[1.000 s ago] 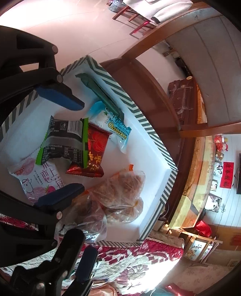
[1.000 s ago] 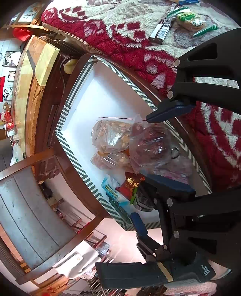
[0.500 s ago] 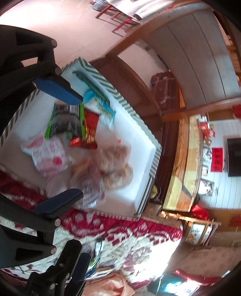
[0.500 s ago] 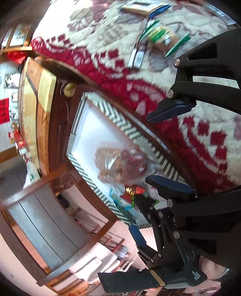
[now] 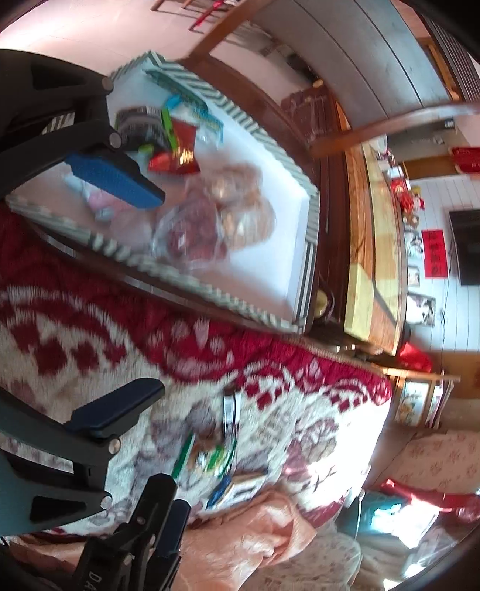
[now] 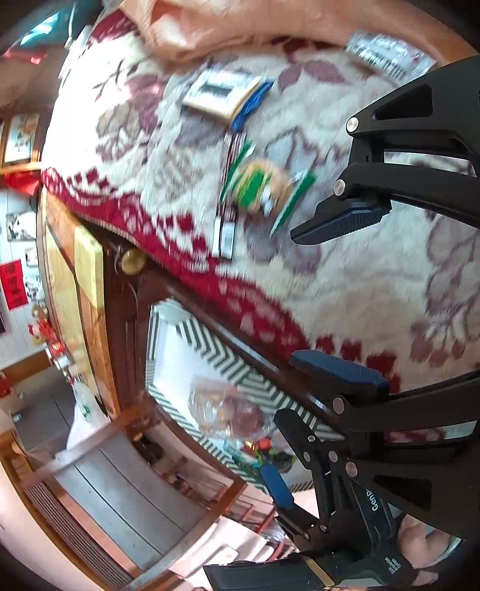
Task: Organize snacks
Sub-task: 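Move both open grippers back over the blanket, then grasp the white printed packet with the right gripper while the left gripper grasps the green cow-print packet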
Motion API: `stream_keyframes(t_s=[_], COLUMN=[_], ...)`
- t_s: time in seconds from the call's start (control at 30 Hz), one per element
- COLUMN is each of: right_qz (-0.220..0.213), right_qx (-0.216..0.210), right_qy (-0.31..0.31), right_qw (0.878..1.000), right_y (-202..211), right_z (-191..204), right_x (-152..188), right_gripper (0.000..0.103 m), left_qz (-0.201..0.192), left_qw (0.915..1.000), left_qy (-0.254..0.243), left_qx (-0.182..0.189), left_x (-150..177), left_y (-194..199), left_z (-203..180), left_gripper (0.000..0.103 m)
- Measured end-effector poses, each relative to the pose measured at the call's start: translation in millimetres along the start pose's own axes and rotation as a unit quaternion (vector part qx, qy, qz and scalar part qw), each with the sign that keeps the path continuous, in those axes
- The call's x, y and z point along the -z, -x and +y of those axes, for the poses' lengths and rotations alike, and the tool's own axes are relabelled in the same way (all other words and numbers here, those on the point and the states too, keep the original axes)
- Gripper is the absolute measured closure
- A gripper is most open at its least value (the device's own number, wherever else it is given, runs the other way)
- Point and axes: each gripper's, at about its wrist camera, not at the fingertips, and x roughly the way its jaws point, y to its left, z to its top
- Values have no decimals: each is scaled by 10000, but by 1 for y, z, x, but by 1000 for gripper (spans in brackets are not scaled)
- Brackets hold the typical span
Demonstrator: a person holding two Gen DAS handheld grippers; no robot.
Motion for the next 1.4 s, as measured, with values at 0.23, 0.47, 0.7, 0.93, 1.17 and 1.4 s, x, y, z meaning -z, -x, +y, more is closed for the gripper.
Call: stream_keyframes(t_s=[0.23, 0.47, 0.7, 0.93, 1.17, 1.4], right_qz=[-7, 29, 37, 116, 112, 92], right_qx=[371, 620, 737, 808, 887, 1117], right_qy=[-209, -523, -863, -923, -1036, -1507], right_qw=[9991, 9967, 9935, 9924, 9906, 9822], right_y=[16, 27, 33, 31, 39, 49], right_z=[-40, -78, -108, -121, -135, -168], right_x=[16, 32, 39, 42, 50, 58], right_gripper=[44, 44, 44, 43, 37, 36], left_qz=[56, 165, 406, 608, 692, 796], left_qw=[9990, 9968, 9935, 9899, 9871, 9846], left_qy=[-318, -582, -709, -754, -963, -1055], left_qx=[324, 529, 791, 1031, 1080, 1146], left_x=[2, 2, 0, -12, -24, -28], left_y=[-4, -11, -27, -44, -60, -72], left_z=[-37, -68, -88, -103, -123, -135], left_gripper=[9, 8, 9, 9, 9, 9])
